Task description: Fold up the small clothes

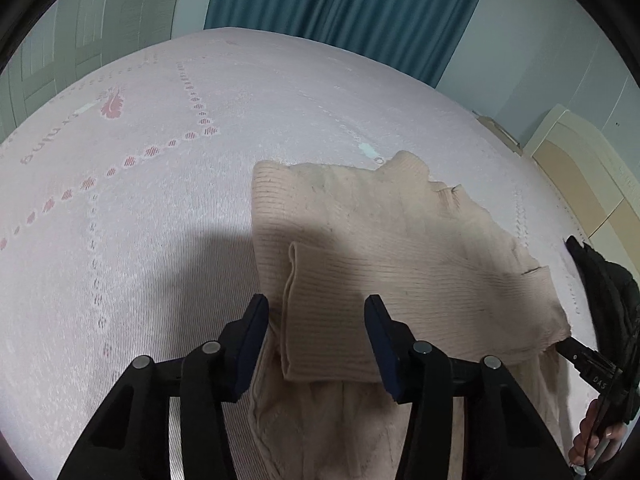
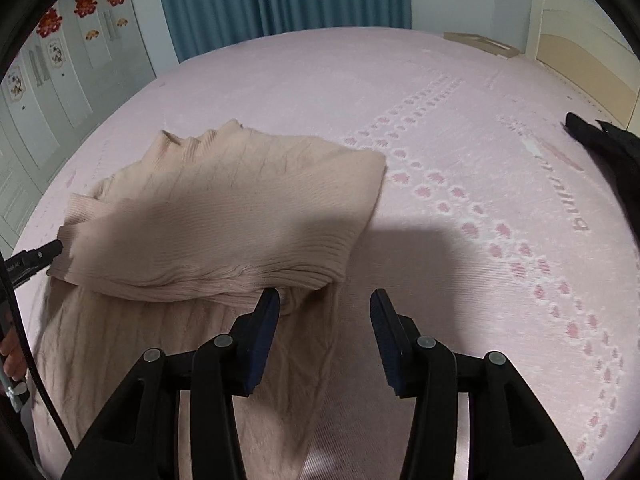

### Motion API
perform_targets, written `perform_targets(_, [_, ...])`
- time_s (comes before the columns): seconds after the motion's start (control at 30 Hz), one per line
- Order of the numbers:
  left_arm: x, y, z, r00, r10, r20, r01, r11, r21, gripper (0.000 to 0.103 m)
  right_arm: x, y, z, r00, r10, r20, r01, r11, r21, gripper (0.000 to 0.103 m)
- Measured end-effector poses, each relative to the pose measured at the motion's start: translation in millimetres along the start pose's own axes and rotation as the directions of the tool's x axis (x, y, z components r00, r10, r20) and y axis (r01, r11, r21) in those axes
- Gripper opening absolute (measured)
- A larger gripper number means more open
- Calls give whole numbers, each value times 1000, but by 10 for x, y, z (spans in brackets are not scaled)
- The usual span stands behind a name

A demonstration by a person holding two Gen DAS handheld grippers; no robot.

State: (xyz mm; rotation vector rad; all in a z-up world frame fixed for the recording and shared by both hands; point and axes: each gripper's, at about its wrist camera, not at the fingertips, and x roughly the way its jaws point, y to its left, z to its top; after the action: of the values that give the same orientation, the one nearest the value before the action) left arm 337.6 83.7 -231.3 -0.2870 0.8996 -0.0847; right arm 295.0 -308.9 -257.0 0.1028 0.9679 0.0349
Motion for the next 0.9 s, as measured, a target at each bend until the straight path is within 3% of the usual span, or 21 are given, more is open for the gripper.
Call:
perform_targets(0.17, [16, -18, 46, 1000, 17, 5, -17, 1000, 17, 34, -2, -77, 50, 997, 23, 70, -26, 998, 51, 42])
perform_targets(0.23, [11, -30, 65, 1000, 17, 11, -17, 1000, 19, 31, -23, -152, 52, 996, -28, 89, 21, 997, 78, 40])
perform_targets(0.37, [10, -33, 54, 1000, 10, 8, -10, 1000, 20, 30, 73, -279, -44, 1000, -17, 12, 15, 994, 113, 40])
perform_targets(0.67, [123, -30, 72, 1000, -13, -20, 14, 1000, 9, 30, -213, -269, -77, 997, 2, 74, -6, 998, 56, 41])
perform_targets(0.7, [131, -32, 85, 1000, -17, -11, 17, 1000, 7, 22, -265, -266, -70, 995, 17, 93, -22, 998, 50, 41])
perform_targets(0.73, [130, -38, 99, 1000, -21, -2, 21, 1000, 12, 7, -308, -264, -62, 993, 33, 110, -39, 998, 48, 42])
perform_targets(0.9, [-56, -84, 369, 990, -45, 130, 42, 999, 24, 6, -259, -162, 68, 990, 37, 134, -42, 999, 32, 48])
